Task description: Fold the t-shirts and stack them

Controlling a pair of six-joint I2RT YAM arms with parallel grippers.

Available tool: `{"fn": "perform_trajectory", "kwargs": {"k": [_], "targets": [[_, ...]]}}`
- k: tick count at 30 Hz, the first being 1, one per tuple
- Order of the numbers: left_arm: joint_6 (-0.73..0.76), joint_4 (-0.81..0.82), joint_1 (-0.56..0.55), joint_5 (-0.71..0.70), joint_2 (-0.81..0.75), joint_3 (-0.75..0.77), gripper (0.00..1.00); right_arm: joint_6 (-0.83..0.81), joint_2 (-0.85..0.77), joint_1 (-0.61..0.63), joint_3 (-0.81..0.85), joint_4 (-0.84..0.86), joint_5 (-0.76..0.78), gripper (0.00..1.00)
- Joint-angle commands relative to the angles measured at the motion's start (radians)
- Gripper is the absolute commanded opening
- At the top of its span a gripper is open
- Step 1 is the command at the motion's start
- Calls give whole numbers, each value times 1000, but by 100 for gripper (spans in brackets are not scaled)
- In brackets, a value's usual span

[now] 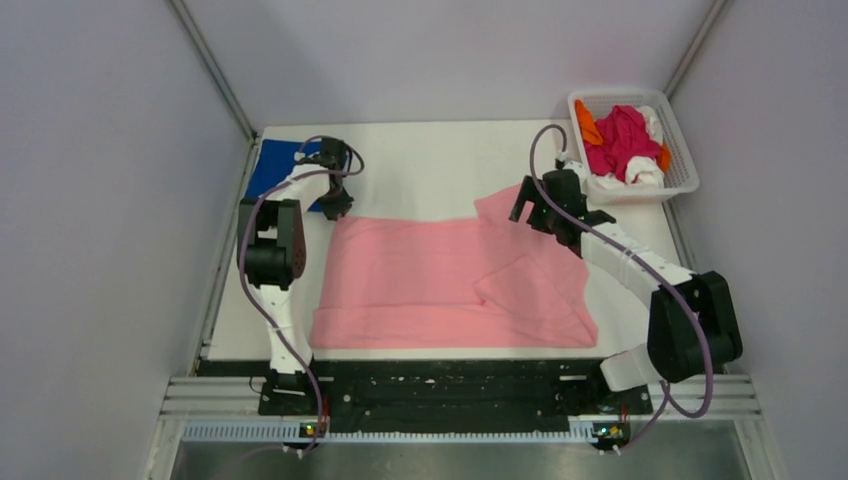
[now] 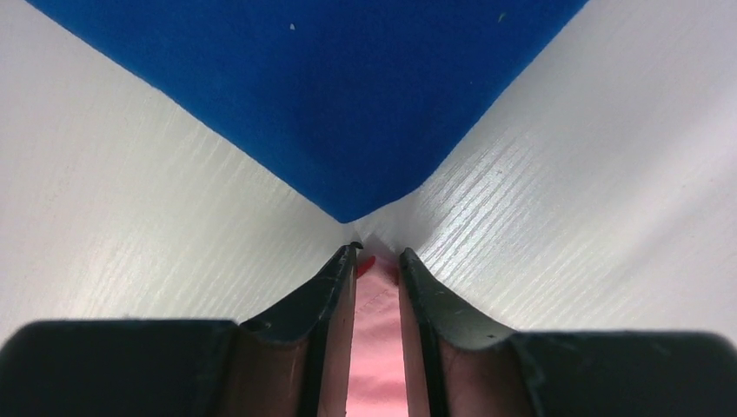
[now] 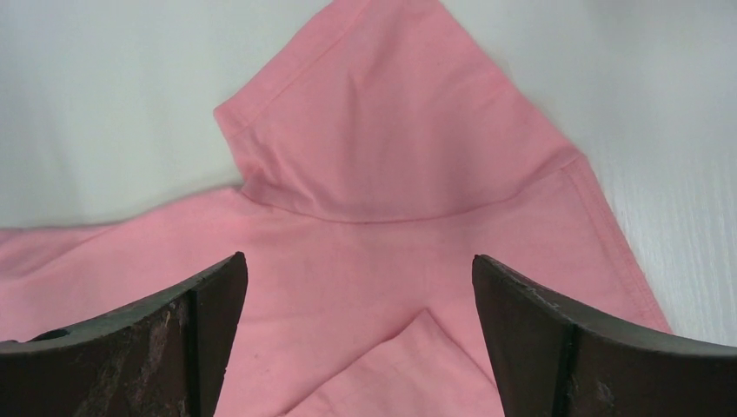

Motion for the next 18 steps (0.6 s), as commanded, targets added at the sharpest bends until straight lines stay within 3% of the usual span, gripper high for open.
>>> {"fn": "perform_trajectory", "kwargs": {"k": [1, 4, 6, 11, 18], "targets": [[-1, -51, -11, 5, -18, -16, 29, -40, 81, -19, 106, 44, 38, 99], [-10, -54, -17, -2, -17, -17, 16, -55, 149, -34, 169, 50, 40, 99], [-13, -55, -18, -5, -17, -16, 0, -69, 202, -39, 216, 51, 34, 99], [-7, -52, -18, -15, -43, -19, 0, -170, 384, -41, 387, 67, 18, 97], [7, -15, -21, -4, -123, -70, 0, -285, 703, -41, 737, -38, 11, 82]]}}
